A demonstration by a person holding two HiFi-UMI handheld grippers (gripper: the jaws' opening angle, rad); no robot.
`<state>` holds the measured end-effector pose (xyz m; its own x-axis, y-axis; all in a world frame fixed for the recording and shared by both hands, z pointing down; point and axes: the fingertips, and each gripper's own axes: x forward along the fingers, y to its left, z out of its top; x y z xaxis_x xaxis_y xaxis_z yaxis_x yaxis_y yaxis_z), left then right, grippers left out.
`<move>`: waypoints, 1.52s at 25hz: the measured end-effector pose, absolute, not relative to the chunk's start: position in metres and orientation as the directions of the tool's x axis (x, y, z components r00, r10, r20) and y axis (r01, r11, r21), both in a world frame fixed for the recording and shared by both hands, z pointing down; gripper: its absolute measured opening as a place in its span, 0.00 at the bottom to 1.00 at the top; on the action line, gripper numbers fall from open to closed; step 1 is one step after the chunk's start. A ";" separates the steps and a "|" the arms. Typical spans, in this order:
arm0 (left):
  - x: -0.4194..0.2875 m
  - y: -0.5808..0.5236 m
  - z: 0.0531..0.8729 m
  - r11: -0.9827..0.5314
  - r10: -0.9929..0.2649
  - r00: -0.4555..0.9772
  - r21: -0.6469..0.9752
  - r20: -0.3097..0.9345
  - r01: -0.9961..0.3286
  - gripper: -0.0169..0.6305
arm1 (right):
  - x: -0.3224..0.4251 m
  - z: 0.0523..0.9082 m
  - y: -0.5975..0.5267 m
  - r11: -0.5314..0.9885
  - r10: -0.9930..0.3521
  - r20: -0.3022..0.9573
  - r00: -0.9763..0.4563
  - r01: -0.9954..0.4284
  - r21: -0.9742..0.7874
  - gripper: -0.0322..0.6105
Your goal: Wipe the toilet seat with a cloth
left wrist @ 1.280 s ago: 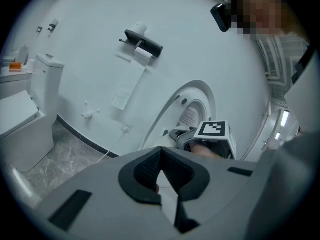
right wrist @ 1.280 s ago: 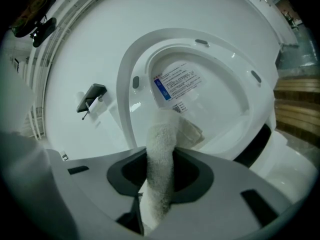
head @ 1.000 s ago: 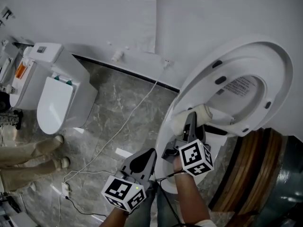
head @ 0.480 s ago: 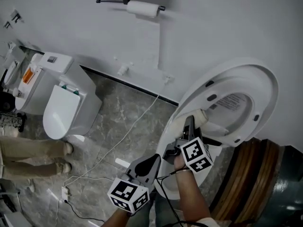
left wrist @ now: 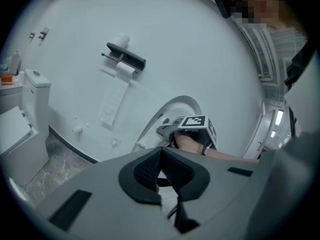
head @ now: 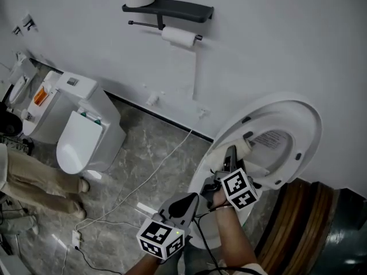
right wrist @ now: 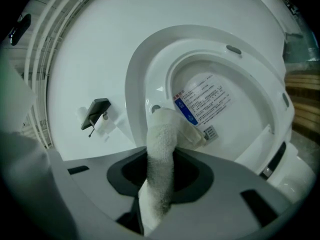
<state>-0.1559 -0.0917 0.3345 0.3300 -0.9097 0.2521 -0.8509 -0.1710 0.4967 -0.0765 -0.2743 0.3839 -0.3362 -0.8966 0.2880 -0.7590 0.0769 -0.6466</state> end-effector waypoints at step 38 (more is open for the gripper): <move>-0.100 -0.131 0.256 -0.241 -0.903 0.378 0.485 0.206 -0.840 0.02 | -0.039 0.272 -0.315 0.172 -0.890 0.230 -0.394 -0.757 -0.631 0.21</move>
<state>-0.1002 -0.1305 0.2557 0.3782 -0.9025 0.2059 -0.8403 -0.2413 0.4855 -0.0385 -0.3152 0.2723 -0.3941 -0.8899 0.2297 -0.7565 0.1722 -0.6309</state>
